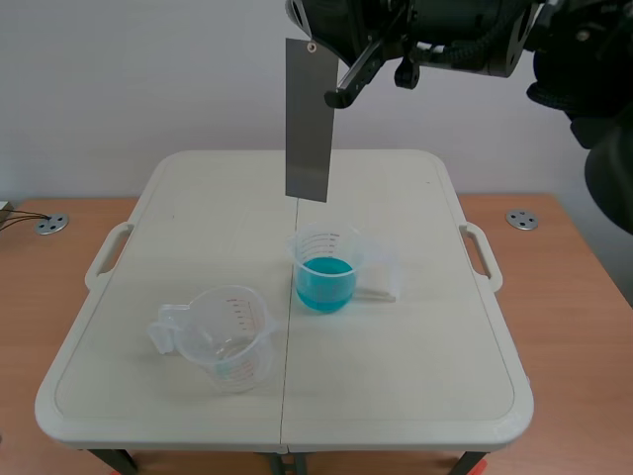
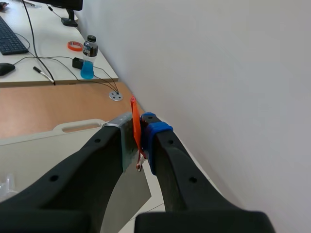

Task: Hold the metal plate by the orange handle, dip it into the blue solution, take it out and point at it, then put the plate back in the beaker on the left.
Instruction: 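Raise the plate and point at it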

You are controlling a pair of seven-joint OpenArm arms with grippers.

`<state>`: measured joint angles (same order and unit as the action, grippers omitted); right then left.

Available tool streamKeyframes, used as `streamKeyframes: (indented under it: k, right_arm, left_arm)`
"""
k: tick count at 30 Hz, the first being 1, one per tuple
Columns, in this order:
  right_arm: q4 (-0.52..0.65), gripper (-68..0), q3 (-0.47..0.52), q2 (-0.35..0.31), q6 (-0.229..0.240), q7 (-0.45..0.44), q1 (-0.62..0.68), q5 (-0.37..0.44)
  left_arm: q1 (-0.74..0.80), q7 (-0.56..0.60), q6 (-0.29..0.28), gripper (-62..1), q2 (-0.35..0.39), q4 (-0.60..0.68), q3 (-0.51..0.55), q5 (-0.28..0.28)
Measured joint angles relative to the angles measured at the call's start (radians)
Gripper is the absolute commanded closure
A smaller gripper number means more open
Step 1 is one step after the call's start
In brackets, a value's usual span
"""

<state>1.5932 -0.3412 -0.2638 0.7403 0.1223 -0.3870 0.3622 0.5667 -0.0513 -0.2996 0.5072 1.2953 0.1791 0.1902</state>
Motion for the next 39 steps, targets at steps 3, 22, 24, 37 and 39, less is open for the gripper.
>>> streamKeyframes:
  k: [3, 22, 24, 37, 39]
  right_arm:
    - [0.016, -1.5, 0.0, 0.0, 0.0, 0.008, 0.0, 0.025]
    - [0.019, -1.5, 0.0, 0.0, 0.0, 0.031, 0.0, 0.028]
    - [0.019, -1.5, 0.0, 0.0, 0.0, 0.031, 0.0, 0.028]
    - [0.019, -1.5, 0.0, 0.0, 0.0, 0.037, 0.0, 0.029]
    - [0.019, -1.5, 0.0, 0.0, 0.0, 0.037, 0.0, 0.029]
  left_arm:
    - [-0.093, -0.001, 0.0, -2.7, 0.0, 0.012, -0.002, 0.0]
    - [-0.599, -0.012, -0.121, -2.7, -0.034, 0.048, -0.372, -0.063]
    - [-0.633, -0.012, -0.12, -2.7, -0.06, 0.048, -0.416, -0.077]
    - [-0.747, -0.072, -0.079, -2.7, -0.178, 0.048, -0.518, -0.141]
    - [-0.749, -0.072, -0.076, -2.7, -0.183, 0.048, -0.518, -0.142]
